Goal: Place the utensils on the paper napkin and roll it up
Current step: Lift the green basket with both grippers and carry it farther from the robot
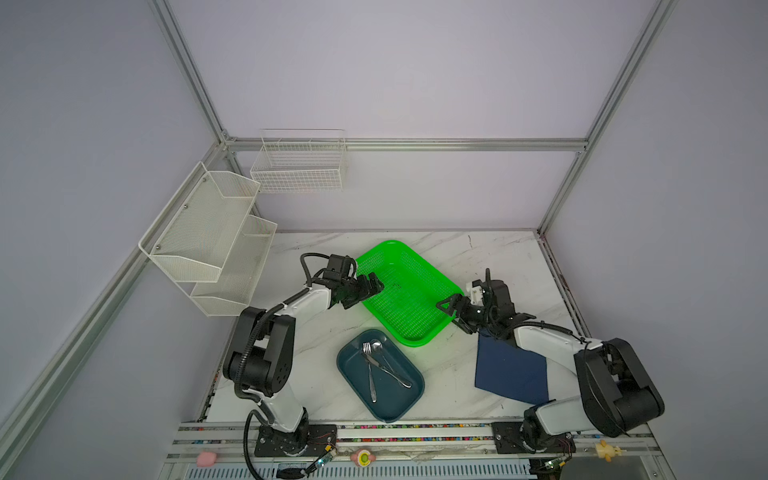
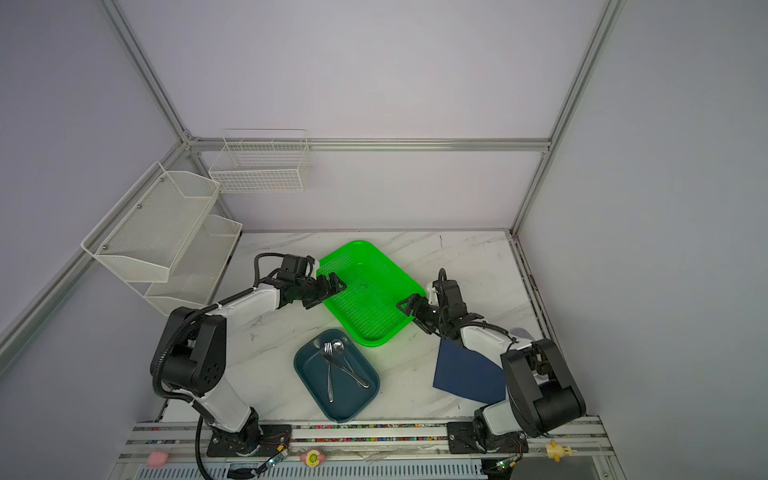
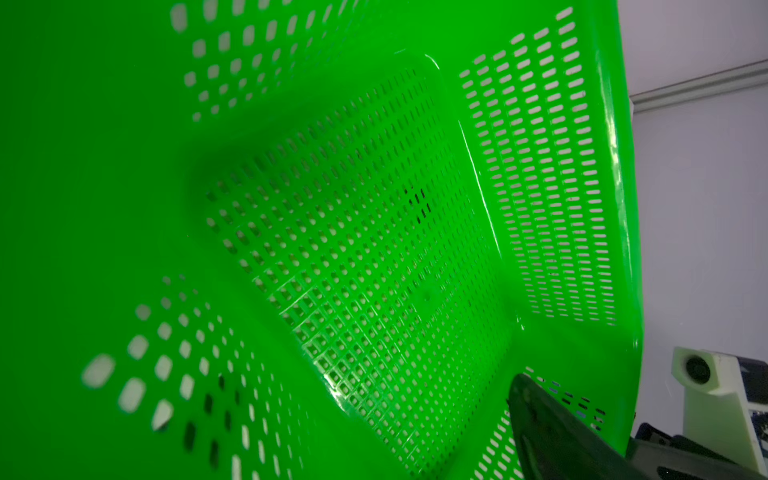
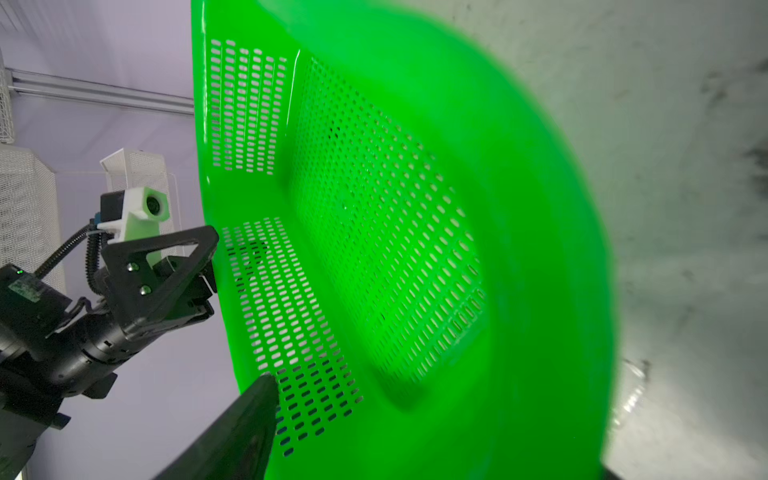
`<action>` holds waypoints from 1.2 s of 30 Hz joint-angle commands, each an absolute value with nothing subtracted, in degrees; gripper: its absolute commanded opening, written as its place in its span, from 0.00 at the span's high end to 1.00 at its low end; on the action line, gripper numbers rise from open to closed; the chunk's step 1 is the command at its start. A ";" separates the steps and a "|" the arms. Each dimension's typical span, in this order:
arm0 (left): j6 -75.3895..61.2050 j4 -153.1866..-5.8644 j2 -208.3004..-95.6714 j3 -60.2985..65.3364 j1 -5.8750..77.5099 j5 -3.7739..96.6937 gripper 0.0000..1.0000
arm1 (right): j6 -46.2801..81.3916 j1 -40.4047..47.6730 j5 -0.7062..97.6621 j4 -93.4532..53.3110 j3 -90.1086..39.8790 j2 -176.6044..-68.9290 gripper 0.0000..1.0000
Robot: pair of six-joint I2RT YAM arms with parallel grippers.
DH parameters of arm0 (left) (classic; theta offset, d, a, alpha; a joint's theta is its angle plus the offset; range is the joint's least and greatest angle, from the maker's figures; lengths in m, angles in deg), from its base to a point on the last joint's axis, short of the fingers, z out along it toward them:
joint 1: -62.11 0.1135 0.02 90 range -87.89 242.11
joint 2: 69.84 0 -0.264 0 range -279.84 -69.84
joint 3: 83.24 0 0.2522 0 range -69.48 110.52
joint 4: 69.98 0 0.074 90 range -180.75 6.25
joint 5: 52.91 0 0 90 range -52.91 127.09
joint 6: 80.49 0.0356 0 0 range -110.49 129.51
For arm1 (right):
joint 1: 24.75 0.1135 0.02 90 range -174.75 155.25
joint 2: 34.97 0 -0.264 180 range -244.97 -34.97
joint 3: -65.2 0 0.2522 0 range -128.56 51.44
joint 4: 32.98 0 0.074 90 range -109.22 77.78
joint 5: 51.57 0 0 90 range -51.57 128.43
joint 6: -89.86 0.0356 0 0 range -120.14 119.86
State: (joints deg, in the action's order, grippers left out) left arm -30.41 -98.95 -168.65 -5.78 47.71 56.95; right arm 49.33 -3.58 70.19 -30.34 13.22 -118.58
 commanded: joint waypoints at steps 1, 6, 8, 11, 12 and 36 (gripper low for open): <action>-30.46 -96.84 -170.33 2.88 50.20 57.18 0.00 | 48.79 0.37 72.32 -34.58 8.60 -122.55 0.18; -29.24 -98.79 -174.95 8.14 53.84 57.41 0.00 | 40.17 5.46 73.45 -26.88 2.91 -125.52 0.16; -29.33 -97.25 -176.63 9.50 54.94 58.78 0.00 | 36.64 5.66 73.61 -23.46 2.07 -124.83 0.15; -29.16 -97.42 -178.78 12.15 56.01 60.96 0.00 | 34.80 5.43 67.59 -17.36 0.42 -122.60 0.14; -28.83 -98.00 -179.08 12.64 56.33 61.58 0.00 | 34.08 5.27 63.54 -14.93 -0.18 -121.74 0.13; -34.08 -91.80 -159.02 -12.86 56.75 65.18 0.00 | 31.31 0.93 72.93 -18.10 -15.12 -138.62 0.23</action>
